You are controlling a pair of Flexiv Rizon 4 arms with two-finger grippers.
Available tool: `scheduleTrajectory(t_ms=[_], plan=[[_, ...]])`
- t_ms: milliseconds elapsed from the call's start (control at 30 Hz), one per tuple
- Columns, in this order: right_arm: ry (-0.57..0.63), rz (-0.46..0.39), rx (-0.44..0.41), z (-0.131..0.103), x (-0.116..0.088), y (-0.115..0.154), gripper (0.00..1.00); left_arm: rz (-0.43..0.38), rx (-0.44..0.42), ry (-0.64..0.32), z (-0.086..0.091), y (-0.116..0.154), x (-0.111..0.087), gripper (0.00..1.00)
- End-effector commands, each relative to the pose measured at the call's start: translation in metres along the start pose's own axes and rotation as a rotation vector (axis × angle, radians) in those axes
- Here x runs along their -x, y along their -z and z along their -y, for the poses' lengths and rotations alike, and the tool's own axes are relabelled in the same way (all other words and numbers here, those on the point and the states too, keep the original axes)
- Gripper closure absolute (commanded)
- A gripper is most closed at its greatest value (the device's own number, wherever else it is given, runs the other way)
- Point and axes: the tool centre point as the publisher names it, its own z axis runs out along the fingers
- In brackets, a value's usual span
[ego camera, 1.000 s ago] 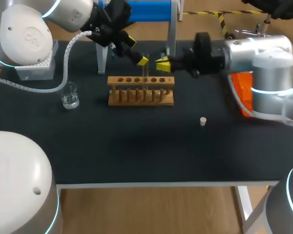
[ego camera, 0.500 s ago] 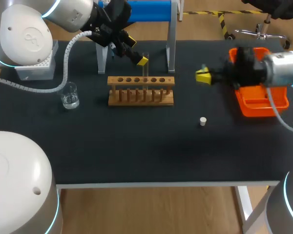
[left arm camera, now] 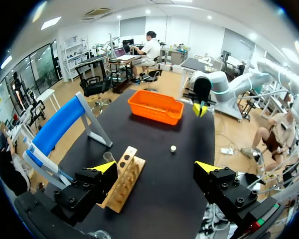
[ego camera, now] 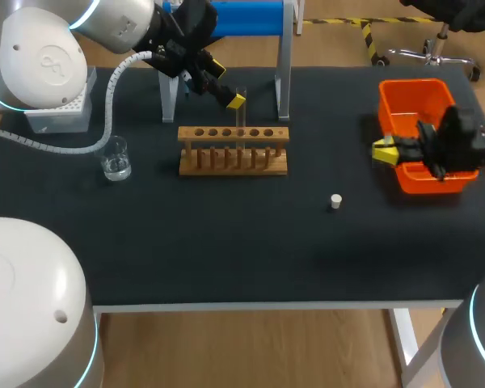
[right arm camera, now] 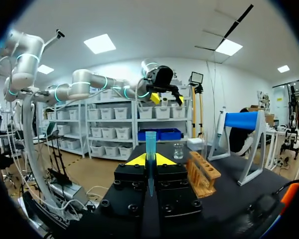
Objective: Invert the test tube, pick up the pipette, mount the tip to pipette, aspirate from beaker and dispense into the tube, eject the tip, return the pipette, and cap with the stopper.
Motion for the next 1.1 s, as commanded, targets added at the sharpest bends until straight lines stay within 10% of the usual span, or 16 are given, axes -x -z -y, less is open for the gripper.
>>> scheduleTrajectory(t_ms=[33,1100], plan=[[0.015,-0.048,0.002,0.008,0.001,0.017,1.00,-0.001,0.005,0.002,0.001,0.001,0.000,0.00],[-0.024,-0.075,-0.013,0.021,-0.006,0.017,1.00,-0.001,0.005,0.002,0.001,0.001,0.000,0.00]])
